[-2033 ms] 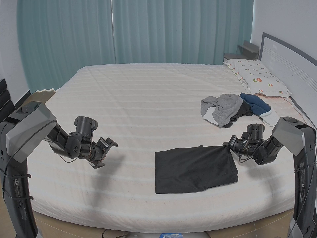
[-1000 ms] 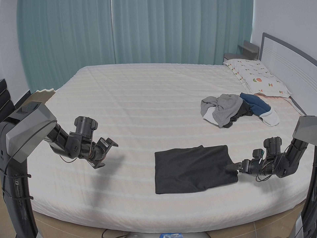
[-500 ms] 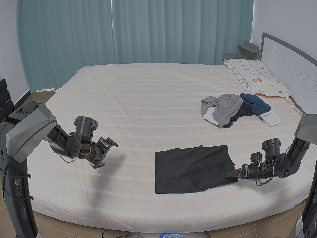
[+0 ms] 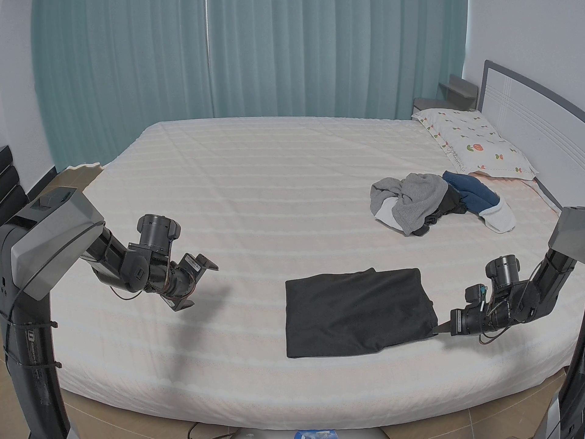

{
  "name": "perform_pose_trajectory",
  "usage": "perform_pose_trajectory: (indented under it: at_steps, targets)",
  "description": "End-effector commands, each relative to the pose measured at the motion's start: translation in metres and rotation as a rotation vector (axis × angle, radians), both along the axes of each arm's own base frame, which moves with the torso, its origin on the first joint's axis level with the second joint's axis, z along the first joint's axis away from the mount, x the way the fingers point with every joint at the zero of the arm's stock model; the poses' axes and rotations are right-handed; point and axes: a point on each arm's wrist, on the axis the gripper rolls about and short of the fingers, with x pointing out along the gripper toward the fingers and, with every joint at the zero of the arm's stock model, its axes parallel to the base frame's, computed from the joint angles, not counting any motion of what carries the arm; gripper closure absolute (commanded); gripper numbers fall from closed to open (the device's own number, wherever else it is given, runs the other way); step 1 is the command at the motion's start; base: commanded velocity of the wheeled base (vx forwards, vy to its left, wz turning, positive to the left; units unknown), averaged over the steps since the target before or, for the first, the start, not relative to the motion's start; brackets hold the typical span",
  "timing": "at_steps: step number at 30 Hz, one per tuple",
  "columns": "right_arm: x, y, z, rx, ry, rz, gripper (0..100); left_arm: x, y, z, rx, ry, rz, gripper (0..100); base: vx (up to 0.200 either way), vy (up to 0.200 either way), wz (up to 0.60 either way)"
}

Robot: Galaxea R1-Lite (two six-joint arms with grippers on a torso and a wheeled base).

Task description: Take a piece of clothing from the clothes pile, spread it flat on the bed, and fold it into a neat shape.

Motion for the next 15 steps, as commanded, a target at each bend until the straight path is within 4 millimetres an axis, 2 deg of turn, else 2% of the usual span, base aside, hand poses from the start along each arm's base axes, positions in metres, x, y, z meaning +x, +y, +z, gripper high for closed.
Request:
perform_pose_trajectory:
  at_steps: [1, 9, 15]
  targets:
    - [-0.001, -0.004, 0.004, -0.005, -0.003, -0.006, 100, 0.0, 0.0, 0.0, -0.001, 0.0, 0.001, 0, 0.0, 0.0, 0.0]
    - [-0.006, -0.017, 0.005, -0.058, 0.064, 0.048, 100, 0.0, 0.0, 0.0, -0.001, 0.0, 0.001, 0, 0.0, 0.0, 0.0]
    - [-0.004, -0.017, 0.004, -0.06, 0.06, 0.052, 100, 0.0, 0.0, 0.0, -0.001, 0.0, 0.001, 0, 0.0, 0.0, 0.0]
